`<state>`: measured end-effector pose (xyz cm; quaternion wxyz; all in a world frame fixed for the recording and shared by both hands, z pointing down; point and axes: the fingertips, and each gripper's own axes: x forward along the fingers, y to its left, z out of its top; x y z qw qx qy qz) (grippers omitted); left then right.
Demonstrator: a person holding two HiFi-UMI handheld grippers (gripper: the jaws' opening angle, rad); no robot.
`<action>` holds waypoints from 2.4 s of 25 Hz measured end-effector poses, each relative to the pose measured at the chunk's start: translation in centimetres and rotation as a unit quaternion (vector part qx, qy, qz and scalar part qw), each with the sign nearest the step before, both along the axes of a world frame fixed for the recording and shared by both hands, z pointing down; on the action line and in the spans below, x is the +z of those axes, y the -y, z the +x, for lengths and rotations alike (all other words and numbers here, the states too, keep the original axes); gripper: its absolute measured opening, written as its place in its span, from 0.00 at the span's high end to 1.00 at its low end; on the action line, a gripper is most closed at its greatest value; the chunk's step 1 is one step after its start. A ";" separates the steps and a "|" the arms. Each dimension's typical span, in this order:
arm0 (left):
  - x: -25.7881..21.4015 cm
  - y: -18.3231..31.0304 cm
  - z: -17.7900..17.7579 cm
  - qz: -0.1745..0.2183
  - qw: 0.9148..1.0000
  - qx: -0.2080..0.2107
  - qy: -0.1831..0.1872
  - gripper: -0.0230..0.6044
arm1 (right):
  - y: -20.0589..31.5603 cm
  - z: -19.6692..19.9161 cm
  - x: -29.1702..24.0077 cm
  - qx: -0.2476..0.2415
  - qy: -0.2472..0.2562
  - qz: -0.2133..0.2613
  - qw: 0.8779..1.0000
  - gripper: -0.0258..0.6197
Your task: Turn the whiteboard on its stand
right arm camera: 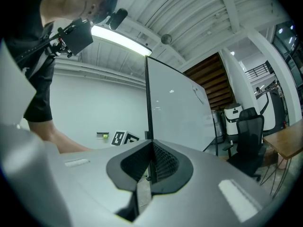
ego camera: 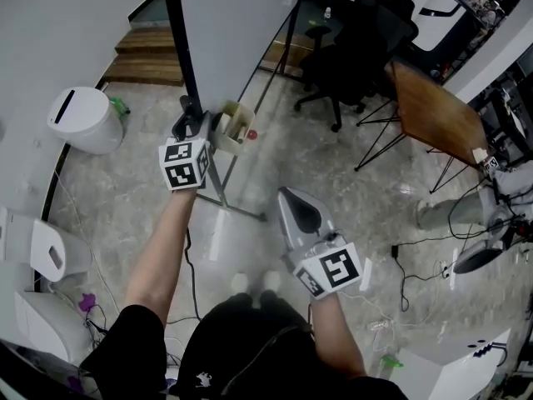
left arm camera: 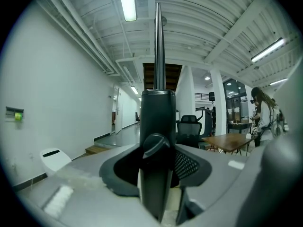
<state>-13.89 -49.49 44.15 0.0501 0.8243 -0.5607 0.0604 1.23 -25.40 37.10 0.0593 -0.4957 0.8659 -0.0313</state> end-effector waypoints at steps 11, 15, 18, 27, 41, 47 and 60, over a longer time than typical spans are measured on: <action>0.5 -4.0 -1.5 -0.011 1.000 -0.005 0.003 0.66 | -0.8 -0.7 -0.2 -0.016 0.002 0.008 1.000 0.95; 0.4 -6.0 -1.9 -0.010 1.000 -0.006 0.007 0.66 | -1.2 -0.1 -0.3 -0.017 0.002 0.010 1.000 0.95; 0.6 -7.6 -2.5 -0.009 1.000 -0.007 0.010 0.66 | -1.5 0.0 -0.3 -0.019 0.003 0.013 1.000 0.95; 0.7 -9.6 -3.2 -0.004 1.000 -0.007 0.020 0.65 | -2.4 -0.1 -1.1 -0.036 0.004 0.027 0.999 0.95; 0.0 -10.5 -3.8 0.020 0.998 -0.039 0.044 0.63 | -4.2 2.3 -2.1 -0.041 0.013 0.039 0.998 0.95; -0.7 -11.8 -3.5 0.024 0.997 -0.056 0.045 0.62 | -4.4 4.1 -2.2 -0.032 0.019 0.042 0.998 0.95; -1.5 -17.9 0.3 0.029 0.999 -0.039 -0.016 0.72 | -5.5 5.8 -2.6 -0.022 0.018 0.052 0.998 0.95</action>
